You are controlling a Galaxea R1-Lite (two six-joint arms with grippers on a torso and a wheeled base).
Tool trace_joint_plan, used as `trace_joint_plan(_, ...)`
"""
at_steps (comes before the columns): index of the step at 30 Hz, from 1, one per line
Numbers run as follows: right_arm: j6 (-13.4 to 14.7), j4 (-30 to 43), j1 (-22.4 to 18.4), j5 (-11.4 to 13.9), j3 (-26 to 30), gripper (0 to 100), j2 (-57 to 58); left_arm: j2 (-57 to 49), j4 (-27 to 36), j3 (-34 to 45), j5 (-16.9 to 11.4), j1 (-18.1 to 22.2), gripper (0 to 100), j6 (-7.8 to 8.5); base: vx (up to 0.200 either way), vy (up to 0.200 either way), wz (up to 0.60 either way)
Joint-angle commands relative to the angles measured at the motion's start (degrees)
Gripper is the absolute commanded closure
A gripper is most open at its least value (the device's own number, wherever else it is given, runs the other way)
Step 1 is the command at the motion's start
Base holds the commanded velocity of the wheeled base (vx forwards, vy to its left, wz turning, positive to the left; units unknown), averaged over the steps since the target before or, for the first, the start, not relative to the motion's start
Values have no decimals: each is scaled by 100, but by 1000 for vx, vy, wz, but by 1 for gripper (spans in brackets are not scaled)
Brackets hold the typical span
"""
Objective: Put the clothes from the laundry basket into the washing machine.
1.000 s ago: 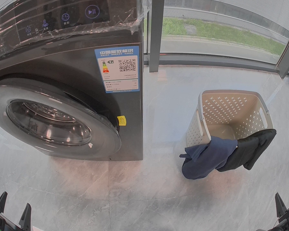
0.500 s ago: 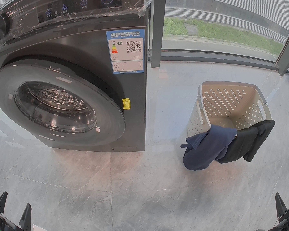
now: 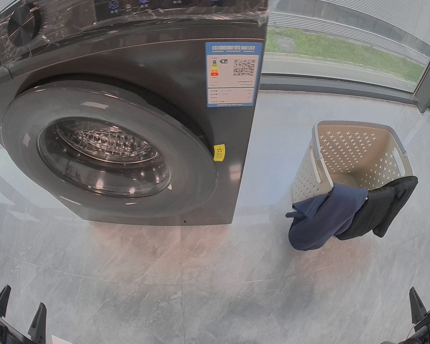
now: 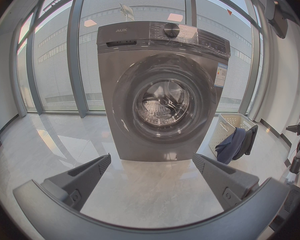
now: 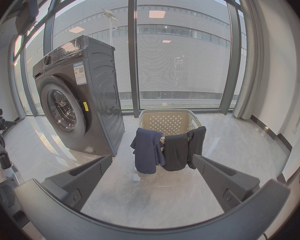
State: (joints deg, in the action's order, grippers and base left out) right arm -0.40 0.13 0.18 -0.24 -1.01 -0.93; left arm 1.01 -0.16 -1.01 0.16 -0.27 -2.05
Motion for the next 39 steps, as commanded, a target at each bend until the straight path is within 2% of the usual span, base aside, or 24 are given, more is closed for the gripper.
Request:
trace_joint_plan(1,-4,4,8,-2,101,0,93,-84,-2,101,2,0,0,3,0,200,0)
trace_joint_plan(10,5,-5,-1,-11,101,0,93,-84,-2,101,2,0,0,-6,0,200,0)
trace_joint_plan(19,-4,-5,-1,-2,101,0,93,-84,-2,101,2,0,0,3,0,0,0)
trace_joint_plan(37,-4,-5,-1,-2,101,0,93,-84,-2,101,2,0,0,20,0,200,0)
trace_joint_plan(39,-4,-5,-1,-2,101,0,93,-84,-2,101,2,0,0,29,0,0,0)
